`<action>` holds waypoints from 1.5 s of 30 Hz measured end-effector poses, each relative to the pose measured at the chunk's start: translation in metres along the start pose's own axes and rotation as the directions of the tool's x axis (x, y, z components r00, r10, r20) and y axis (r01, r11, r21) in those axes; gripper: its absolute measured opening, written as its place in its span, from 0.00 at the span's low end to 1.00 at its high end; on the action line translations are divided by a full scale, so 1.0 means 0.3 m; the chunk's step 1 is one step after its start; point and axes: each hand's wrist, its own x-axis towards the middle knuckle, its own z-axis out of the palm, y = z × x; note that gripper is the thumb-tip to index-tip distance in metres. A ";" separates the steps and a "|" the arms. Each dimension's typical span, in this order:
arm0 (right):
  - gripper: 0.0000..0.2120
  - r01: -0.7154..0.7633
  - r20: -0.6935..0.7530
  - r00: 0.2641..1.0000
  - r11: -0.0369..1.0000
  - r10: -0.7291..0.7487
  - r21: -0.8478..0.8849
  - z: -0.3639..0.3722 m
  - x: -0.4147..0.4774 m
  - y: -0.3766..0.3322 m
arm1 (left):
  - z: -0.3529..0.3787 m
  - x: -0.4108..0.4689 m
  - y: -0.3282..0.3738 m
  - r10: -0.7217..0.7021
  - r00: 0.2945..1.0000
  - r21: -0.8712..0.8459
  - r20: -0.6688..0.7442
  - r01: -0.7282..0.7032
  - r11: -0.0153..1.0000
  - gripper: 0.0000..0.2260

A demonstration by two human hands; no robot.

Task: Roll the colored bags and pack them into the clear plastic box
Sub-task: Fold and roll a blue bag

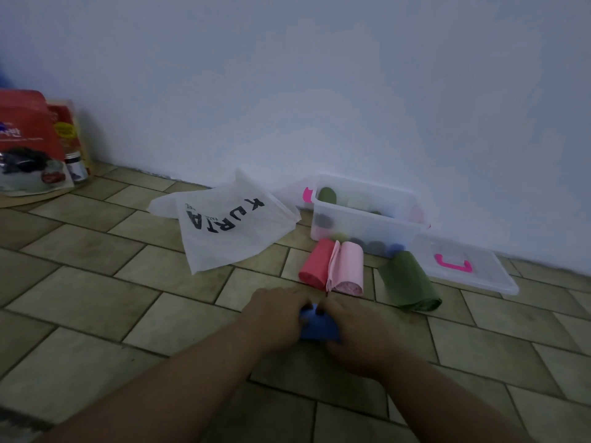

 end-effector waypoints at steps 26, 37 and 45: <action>0.18 -0.499 0.488 0.832 -0.025 0.264 0.866 -0.138 0.098 0.131 | -0.094 0.246 0.128 -0.375 0.898 -0.910 0.228 0.334 0.246 0.27; 0.24 -0.347 0.060 0.681 0.249 0.730 0.904 -0.418 0.676 0.442 | -0.172 0.761 0.005 -0.373 0.927 -0.287 0.033 0.366 0.885 0.37; 0.17 -0.478 0.265 0.848 0.878 0.459 0.006 -0.397 0.795 0.328 | -0.115 0.776 -0.027 -0.346 0.938 -0.249 0.026 0.342 0.906 0.37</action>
